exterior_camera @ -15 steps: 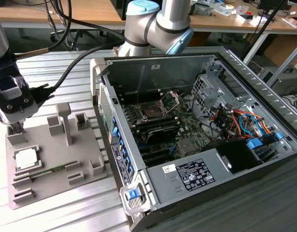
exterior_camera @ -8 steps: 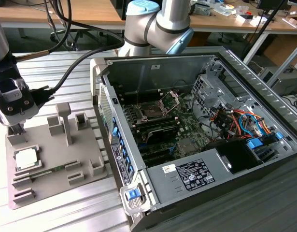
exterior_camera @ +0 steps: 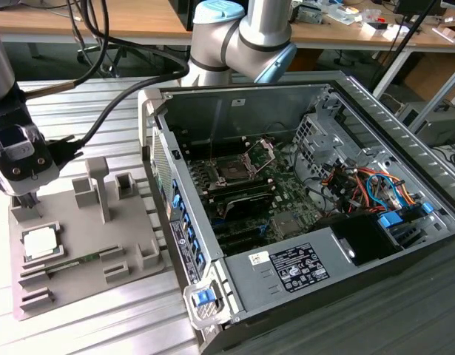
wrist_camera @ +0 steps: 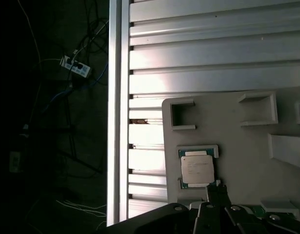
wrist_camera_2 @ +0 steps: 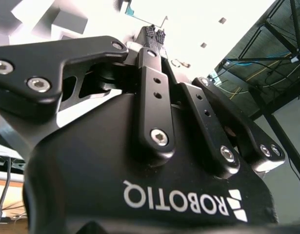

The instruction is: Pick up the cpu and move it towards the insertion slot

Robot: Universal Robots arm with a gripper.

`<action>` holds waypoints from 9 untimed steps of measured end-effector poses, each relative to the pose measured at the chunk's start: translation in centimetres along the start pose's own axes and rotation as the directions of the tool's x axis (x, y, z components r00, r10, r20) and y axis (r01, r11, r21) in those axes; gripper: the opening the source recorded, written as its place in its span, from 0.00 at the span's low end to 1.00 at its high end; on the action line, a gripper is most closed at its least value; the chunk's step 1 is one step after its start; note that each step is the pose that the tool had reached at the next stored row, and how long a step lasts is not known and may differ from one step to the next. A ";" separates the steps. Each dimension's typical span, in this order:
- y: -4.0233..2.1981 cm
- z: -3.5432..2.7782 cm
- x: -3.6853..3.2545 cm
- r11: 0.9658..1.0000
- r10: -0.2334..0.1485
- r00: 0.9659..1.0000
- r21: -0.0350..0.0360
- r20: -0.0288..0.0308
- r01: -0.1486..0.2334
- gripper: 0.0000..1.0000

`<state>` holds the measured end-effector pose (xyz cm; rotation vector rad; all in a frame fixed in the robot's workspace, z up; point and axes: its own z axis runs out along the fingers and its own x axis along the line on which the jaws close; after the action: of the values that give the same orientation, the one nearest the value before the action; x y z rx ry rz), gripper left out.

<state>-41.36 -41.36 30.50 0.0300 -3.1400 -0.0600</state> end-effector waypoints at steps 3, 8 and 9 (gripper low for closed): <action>-0.12 0.25 0.06 1.000 0.000 1.000 0.000 0.000 0.000 0.11; -0.43 0.76 0.12 1.000 0.000 1.000 0.000 0.000 0.000 0.11; -0.46 0.94 0.13 1.000 0.000 1.000 0.000 0.000 0.000 0.11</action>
<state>-41.48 -41.79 29.54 0.0298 -3.1400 -0.0601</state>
